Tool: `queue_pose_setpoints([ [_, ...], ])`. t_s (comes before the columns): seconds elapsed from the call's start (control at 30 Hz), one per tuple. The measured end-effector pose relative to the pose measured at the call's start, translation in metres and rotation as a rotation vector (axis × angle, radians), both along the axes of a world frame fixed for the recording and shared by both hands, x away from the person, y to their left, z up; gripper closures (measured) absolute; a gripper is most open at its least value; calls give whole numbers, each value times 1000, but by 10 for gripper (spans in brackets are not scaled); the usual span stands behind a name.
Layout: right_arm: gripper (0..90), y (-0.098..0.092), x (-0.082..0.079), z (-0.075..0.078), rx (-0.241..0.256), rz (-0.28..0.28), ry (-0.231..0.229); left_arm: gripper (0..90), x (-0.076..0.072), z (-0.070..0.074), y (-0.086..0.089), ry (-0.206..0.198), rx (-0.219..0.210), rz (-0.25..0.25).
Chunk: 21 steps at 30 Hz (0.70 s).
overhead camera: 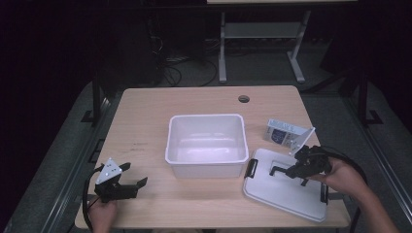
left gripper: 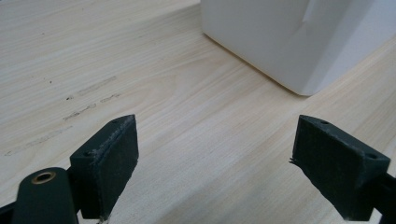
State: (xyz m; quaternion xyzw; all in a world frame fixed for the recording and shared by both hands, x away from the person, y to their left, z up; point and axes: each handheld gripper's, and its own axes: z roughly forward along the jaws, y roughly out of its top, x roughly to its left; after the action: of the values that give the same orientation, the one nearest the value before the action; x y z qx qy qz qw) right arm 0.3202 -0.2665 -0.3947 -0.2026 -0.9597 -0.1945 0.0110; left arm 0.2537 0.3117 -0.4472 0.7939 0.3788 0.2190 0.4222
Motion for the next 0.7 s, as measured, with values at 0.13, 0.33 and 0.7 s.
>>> queue_pose_setpoints([
  [0.13,819,-1,1,4,14,-5,-9,136,0,0,0,1,0,1],
  [0.33,788,-3,0,6,16,-10,-6,137,0,0,0,-1,-3,0],
  [0.7,744,-3,0,12,22,-16,-11,136,0,0,-1,2,0,-2],
])
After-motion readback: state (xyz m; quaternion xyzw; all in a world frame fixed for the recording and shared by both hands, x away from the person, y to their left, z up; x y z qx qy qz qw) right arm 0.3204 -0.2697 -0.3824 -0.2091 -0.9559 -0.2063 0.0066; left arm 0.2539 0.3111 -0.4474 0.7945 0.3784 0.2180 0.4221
